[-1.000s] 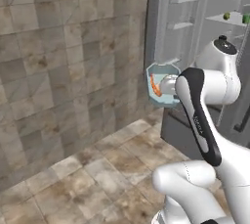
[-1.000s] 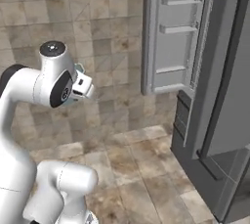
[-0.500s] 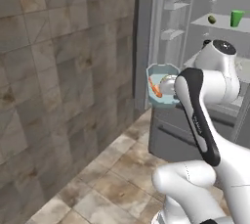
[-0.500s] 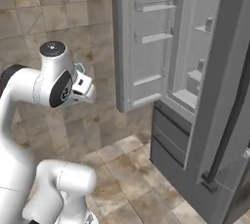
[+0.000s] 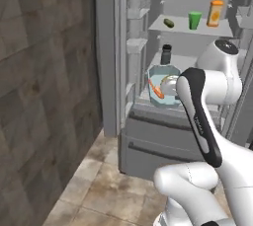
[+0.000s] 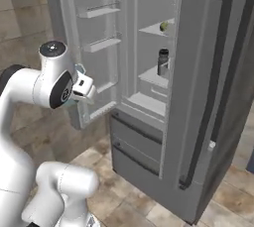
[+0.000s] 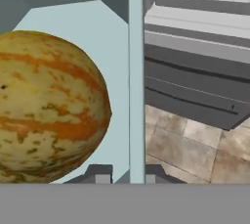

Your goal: Place the tupperware on the second highest shelf of the fridge. Make space for the tupperware among the existing items by rearranging them on the shelves if needed. Close the fridge door when finished.

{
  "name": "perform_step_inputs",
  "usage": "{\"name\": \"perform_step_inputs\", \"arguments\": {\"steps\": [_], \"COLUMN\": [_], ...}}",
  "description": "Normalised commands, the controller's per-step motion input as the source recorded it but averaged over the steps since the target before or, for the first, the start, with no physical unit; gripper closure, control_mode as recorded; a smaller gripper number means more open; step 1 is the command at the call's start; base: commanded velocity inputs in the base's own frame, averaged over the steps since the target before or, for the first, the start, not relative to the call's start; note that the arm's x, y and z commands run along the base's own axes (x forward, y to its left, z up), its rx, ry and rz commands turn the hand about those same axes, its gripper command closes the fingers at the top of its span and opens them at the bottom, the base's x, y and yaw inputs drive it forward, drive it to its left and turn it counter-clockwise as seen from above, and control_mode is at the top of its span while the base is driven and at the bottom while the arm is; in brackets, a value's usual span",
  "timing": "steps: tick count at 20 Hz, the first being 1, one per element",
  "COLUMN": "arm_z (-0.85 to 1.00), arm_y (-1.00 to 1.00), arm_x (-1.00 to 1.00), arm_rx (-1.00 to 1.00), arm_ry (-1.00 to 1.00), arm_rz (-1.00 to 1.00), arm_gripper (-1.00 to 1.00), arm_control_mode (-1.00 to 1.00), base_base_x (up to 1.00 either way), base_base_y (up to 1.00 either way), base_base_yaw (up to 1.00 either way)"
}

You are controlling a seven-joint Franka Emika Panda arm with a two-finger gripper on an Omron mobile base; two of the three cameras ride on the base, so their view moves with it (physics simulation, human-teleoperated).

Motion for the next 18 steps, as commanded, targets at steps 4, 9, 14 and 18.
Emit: {"name": "perform_step_inputs", "arguments": {"steps": [4,9,14,18], "arm_z": [0.00,0.00,0.00,0.00], "arm_y": [0.00,0.00,0.00,0.00], "arm_x": [0.00,0.00,0.00,0.00], "arm_rx": [0.00,0.00,0.00,0.00], "arm_ry": [0.00,0.00,0.00,0.00], "arm_rz": [0.00,0.00,0.00,0.00], "arm_gripper": [1.00,1.00,1.00,1.00], "arm_control_mode": [1.00,1.00,1.00,1.00], "base_base_x": [0.76,0.70,0.60,0.57], "base_base_y": [0.19,0.32,0.38,0.52], "base_base_yaw": [-0.52,-0.51,-0.49,-0.43]}}
